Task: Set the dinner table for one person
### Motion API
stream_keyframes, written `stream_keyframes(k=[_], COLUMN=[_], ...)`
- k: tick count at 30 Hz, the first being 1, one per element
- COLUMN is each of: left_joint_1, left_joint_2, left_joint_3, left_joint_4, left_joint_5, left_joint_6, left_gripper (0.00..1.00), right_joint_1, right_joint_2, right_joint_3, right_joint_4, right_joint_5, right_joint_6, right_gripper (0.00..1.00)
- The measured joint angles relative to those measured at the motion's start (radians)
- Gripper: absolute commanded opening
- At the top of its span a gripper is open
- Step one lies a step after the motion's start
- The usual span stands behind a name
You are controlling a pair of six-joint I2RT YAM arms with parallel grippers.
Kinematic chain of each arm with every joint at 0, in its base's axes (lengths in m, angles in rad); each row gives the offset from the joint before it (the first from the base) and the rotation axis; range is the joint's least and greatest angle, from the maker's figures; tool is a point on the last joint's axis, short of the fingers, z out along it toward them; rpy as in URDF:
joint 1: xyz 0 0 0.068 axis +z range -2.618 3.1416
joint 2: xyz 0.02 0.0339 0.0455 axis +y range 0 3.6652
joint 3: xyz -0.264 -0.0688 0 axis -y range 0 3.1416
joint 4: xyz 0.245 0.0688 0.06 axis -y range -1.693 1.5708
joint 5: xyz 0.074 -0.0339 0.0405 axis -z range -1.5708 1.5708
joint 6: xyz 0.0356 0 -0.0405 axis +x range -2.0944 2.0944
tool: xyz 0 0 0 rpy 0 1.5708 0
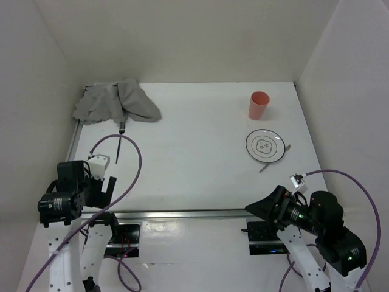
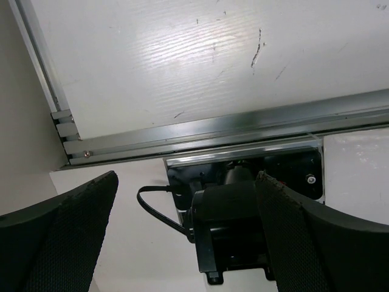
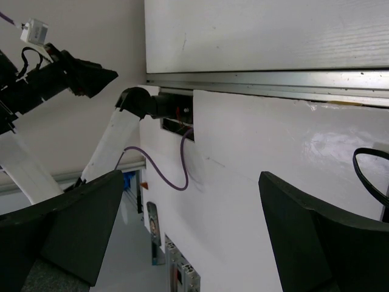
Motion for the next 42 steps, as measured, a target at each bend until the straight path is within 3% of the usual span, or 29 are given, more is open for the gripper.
stream_keyframes(k=[6,13,16,19,21,25,33,42], left_joint_1=[0.000,0.000,0.000,0.000,-0.023,-0.095,-0.177,-0.087], left_joint_2=[-0.003,0.119,0.275,0.538,0.729,1.071,1.444,1.498], left_joint_3=[0.092,0.409,0.494,0.593,0.733,0.978,1.062,1.024], left_joint_4=[-0.010,0.084,0.208,0.369,0.317,0.404,0.432,0.568], left_joint_5=[0.012,0.057,0.032,-0.033,-0.061,-0.107,-0.215,-0.215], left_joint_6=[0.020,0.028,0.076,0.159,0.174,0.175,0.148,0.071], left_gripper=[1.00,1.00,1.00,1.00,1.00,1.00,1.00,0.99], right_joint_1=[0.000,0.000,0.000,0.000,0.000,0.002,0.002,0.007], right_joint_2=[0.043,0.358,0.509,0.650,0.727,0.854,1.048,1.289], right_joint_3=[0.003,0.147,0.213,0.238,0.232,0.205,0.166,0.214], right_joint_4=[-0.005,-0.011,0.011,0.098,0.152,0.297,0.511,0.694], right_joint_5=[0.006,0.109,0.162,0.193,0.199,0.201,0.197,0.196], right_joint_6=[-0.016,-0.156,-0.231,-0.308,-0.344,-0.398,-0.431,-0.432], right_gripper=[1.00,1.00,1.00,1.00,1.00,1.00,1.00,1.00])
